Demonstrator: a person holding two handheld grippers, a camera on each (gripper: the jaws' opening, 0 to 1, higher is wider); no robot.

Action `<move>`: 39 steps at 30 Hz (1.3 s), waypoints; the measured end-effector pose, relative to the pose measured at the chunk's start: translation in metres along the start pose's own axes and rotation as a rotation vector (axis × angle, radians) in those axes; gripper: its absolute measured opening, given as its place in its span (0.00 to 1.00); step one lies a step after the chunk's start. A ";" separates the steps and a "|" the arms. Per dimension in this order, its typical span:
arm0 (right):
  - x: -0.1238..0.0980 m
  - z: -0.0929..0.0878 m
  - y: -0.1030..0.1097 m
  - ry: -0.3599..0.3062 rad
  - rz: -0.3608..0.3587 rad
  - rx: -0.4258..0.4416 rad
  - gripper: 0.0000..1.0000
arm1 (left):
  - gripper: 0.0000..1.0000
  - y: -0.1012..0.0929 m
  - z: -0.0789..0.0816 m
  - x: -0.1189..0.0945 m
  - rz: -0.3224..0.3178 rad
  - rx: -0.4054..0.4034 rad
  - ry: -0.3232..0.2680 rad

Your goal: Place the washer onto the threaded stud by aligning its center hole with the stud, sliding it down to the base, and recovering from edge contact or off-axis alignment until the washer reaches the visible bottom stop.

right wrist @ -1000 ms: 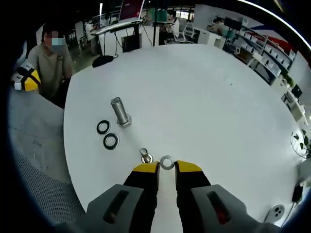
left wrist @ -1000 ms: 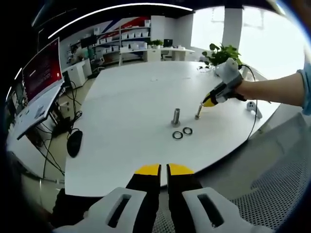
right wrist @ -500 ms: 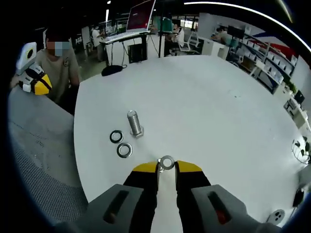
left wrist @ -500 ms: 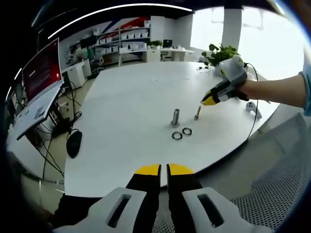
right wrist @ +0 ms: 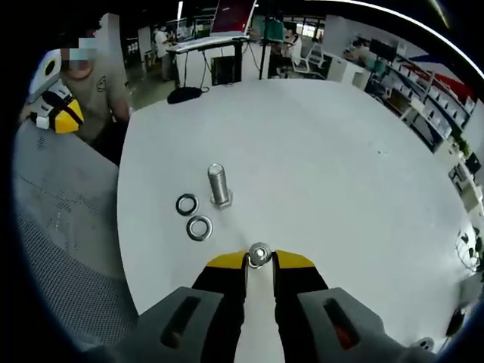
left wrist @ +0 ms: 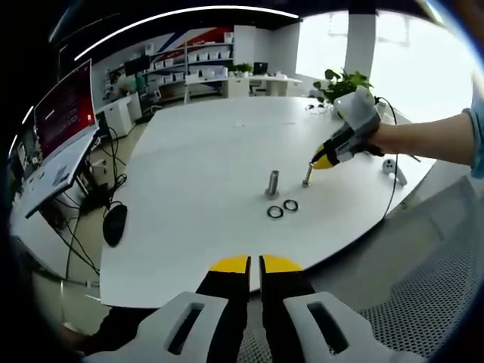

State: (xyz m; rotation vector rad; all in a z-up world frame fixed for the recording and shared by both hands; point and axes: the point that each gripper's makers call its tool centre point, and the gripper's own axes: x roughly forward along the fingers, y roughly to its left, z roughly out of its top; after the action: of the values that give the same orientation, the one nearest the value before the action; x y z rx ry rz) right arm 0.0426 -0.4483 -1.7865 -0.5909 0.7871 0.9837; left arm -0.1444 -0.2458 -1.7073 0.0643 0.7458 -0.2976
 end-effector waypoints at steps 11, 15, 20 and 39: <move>0.007 -0.005 0.000 0.044 0.006 -0.012 0.15 | 0.02 0.001 0.000 0.000 0.002 -0.002 -0.002; 0.013 -0.009 0.000 0.060 0.010 -0.017 0.15 | 0.02 0.000 0.000 0.000 0.003 -0.003 -0.001; 0.020 -0.014 0.002 0.085 0.016 -0.024 0.15 | 0.02 0.000 0.000 -0.001 0.005 -0.005 0.000; 0.043 -0.035 0.007 0.169 0.067 0.005 0.24 | 0.02 0.002 -0.002 0.001 0.010 -0.012 0.011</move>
State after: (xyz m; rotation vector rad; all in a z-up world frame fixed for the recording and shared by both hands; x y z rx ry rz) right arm 0.0399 -0.4501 -1.8427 -0.6534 0.9643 1.0014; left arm -0.1449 -0.2440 -1.7094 0.0581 0.7583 -0.2833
